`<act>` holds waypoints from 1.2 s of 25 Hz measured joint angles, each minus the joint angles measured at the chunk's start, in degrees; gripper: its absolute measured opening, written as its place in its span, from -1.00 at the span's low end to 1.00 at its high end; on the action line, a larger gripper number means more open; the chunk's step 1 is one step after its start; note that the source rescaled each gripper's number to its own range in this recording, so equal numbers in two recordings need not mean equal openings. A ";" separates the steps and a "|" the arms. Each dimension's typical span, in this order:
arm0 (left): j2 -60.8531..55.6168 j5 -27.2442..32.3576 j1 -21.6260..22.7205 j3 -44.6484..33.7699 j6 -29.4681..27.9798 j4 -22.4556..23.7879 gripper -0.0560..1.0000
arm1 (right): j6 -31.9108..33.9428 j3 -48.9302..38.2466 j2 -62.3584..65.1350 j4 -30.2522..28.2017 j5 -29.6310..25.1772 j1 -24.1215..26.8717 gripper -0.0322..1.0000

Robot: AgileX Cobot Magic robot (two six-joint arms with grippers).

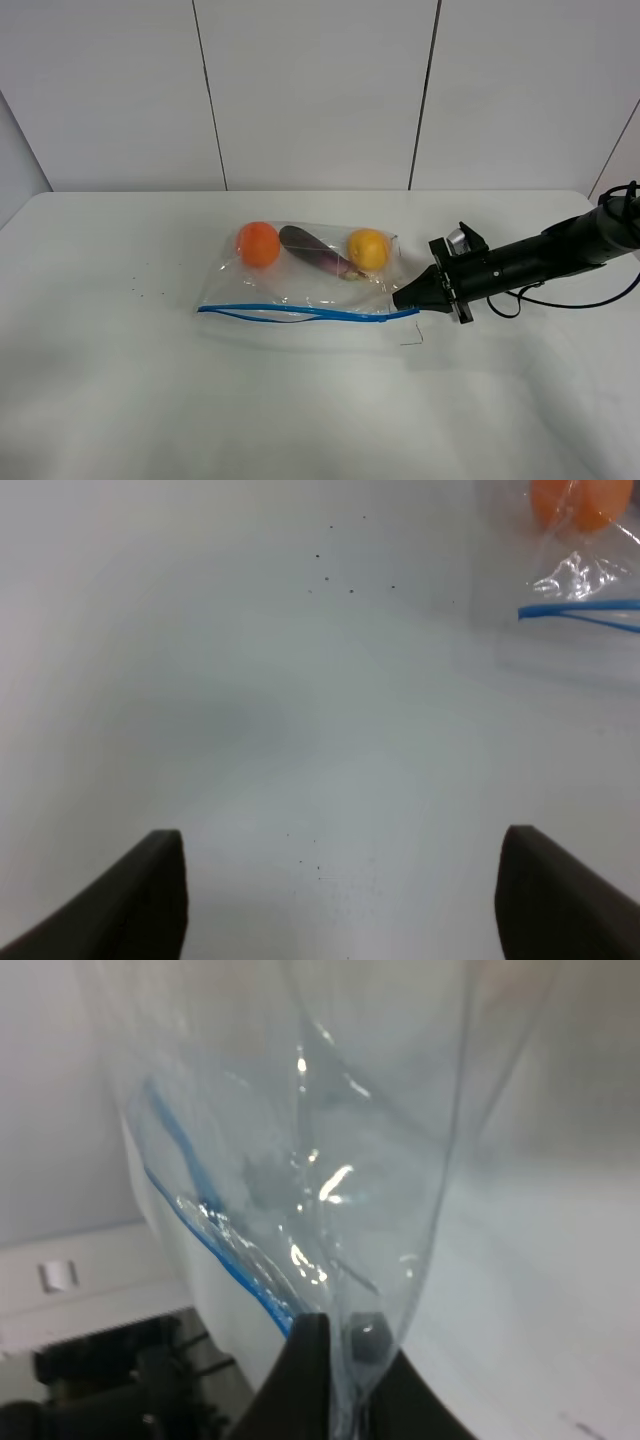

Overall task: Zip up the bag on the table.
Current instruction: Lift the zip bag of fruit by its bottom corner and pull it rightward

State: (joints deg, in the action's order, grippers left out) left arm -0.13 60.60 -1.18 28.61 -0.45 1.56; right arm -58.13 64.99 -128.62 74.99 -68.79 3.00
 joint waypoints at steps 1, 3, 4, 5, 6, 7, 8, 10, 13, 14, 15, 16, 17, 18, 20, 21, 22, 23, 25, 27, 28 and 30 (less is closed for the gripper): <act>0.00 0.00 0.00 0.00 0.00 0.00 1.00 | 1.37 0.00 0.00 0.26 -0.17 0.00 -0.94; 0.00 0.00 0.00 0.00 0.00 0.00 1.00 | 4.60 0.00 0.00 0.81 -0.29 0.00 -0.94; 0.00 0.00 0.00 0.00 0.00 0.00 1.00 | 5.82 0.00 0.00 0.98 -0.28 -0.18 -0.94; 0.00 0.00 0.00 0.00 0.00 0.00 1.00 | 7.26 0.00 0.00 1.03 -0.28 -0.18 -0.94; 0.00 0.00 0.00 0.00 0.00 0.00 1.00 | 8.68 0.00 0.00 1.10 -0.28 -0.31 -0.94; 0.00 0.00 0.00 0.00 0.00 0.00 1.00 | 9.85 0.00 0.08 1.18 -0.28 -0.37 -0.94; 0.00 0.00 0.00 0.00 0.00 0.00 1.00 | 11.25 0.00 0.41 1.24 -0.23 -0.46 -0.94; 0.00 0.00 0.00 0.00 0.05 0.00 1.00 | 14.19 0.00 1.35 1.62 -0.23 -0.46 -0.94; 0.00 0.00 0.00 0.00 0.05 0.00 1.00 | 17.65 -0.05 3.26 2.37 -0.23 -0.46 -0.94; 0.00 0.00 0.00 0.00 0.05 0.00 1.00 | 18.41 -0.05 4.09 2.89 -0.23 -0.46 -0.94; 0.00 0.00 0.00 0.00 0.05 0.00 1.00 | 18.97 -0.05 4.83 3.15 -0.23 -0.46 -0.94; 0.00 0.00 0.00 0.00 0.05 0.00 1.00 | 19.66 -0.05 5.71 3.45 -0.23 -0.46 -0.94; 0.00 0.00 0.00 0.00 0.05 0.00 1.00 | 20.14 -0.05 6.51 3.61 -0.23 -0.46 -0.94; 0.00 0.00 0.00 0.00 0.05 0.00 1.00 | 20.49 -0.05 7.11 3.72 -0.23 -0.46 -0.94; 0.00 0.00 0.00 0.00 0.05 0.00 1.00 | 20.89 -0.05 8.36 3.95 -0.23 -0.46 -0.94; 0.00 0.00 0.00 0.00 0.05 0.00 1.00 | 21.00 -0.08 8.86 4.18 -0.23 -0.46 -0.94; 0.00 0.00 0.00 0.00 0.05 0.00 1.00 | 21.16 -0.08 9.13 4.25 -0.23 -0.46 -0.94; 0.00 0.00 0.00 0.00 0.05 0.00 1.00 | 21.28 -0.08 9.36 4.47 -0.23 -0.46 -0.94; 0.00 0.00 0.00 0.00 0.05 0.00 1.00 | 21.78 -0.08 9.74 4.68 -0.23 -0.46 -0.94; 0.00 0.00 0.00 0.00 0.05 0.00 1.00 | 21.97 -0.08 10.32 5.14 -0.23 -0.46 -0.94; 0.00 0.00 0.00 0.00 0.05 0.00 1.00 | 21.97 -0.08 10.72 5.20 -0.23 -0.46 -0.94; 0.00 0.00 0.00 0.00 0.05 0.00 1.00 | 21.97 -0.08 11.24 5.44 -0.23 -0.46 -0.94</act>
State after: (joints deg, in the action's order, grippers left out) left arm -0.13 60.60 -1.18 28.61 -0.40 1.56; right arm -36.16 64.91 -117.38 80.42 -69.02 2.54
